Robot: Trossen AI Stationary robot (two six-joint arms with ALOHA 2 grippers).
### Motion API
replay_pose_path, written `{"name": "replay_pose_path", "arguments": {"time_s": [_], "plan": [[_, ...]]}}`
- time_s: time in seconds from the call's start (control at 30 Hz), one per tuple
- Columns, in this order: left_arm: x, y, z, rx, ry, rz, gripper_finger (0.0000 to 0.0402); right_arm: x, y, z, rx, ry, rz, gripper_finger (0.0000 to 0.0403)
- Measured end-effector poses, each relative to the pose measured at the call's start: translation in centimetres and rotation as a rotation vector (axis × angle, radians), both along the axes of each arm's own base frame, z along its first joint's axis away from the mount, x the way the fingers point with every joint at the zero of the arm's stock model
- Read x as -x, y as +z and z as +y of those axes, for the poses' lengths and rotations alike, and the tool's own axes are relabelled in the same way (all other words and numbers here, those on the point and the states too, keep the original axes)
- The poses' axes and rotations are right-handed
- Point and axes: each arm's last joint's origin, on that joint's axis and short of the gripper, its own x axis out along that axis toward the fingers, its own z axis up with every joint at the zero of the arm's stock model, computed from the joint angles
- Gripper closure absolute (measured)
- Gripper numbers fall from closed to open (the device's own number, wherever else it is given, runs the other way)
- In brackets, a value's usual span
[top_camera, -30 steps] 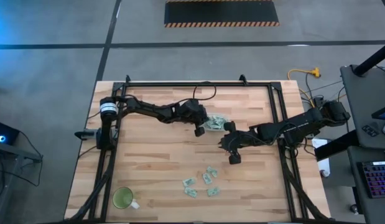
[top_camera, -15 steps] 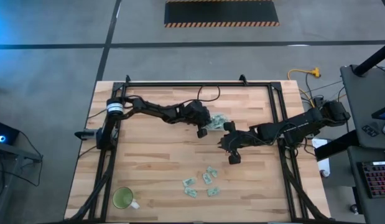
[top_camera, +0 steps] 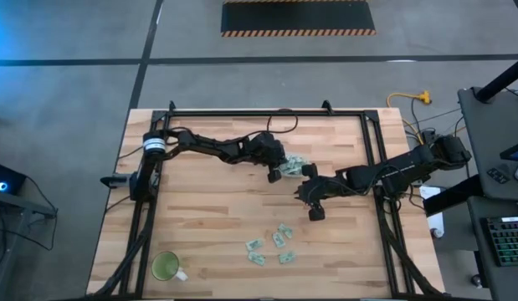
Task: Pick and place Stevia / Truvia into bins
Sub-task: Put the stevia packet into the transparent bin
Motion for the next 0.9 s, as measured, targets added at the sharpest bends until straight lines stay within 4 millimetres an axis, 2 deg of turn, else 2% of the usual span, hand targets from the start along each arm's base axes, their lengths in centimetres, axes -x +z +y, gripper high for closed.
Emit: {"name": "replay_pose_path", "arguments": {"time_s": [0.17, 0.33, 0.47, 0.63, 0.9], "plan": [[0.0, 0.6, -0.1, -0.003, -0.003, -0.007, 0.0394, 0.1, -0.1, 0.0, 0.001, 0.000, 0.005, 0.0346], [0.7, 1.4, -0.6, -0.001, -0.012, 0.026, 0.0353, 0.2, -0.2, 0.0, 0.010, 0.008, 0.009, 0.0346], [1.7, 3.2, -1.4, 0.007, -0.026, 0.067, 0.0317, 0.2, -0.3, 0.0, 0.004, 0.001, 0.008, 0.0346], [3.6, 5.3, -4.2, 0.009, -0.097, 0.157, 0.0294, 0.1, -0.4, 0.2, -0.076, 0.032, -0.021, 0.0346], [7.7, 6.6, -11.0, -0.015, -0.290, 0.224, 0.0292, 0.2, -0.7, 1.0, -0.305, 0.160, 0.000, 0.0346]]}}
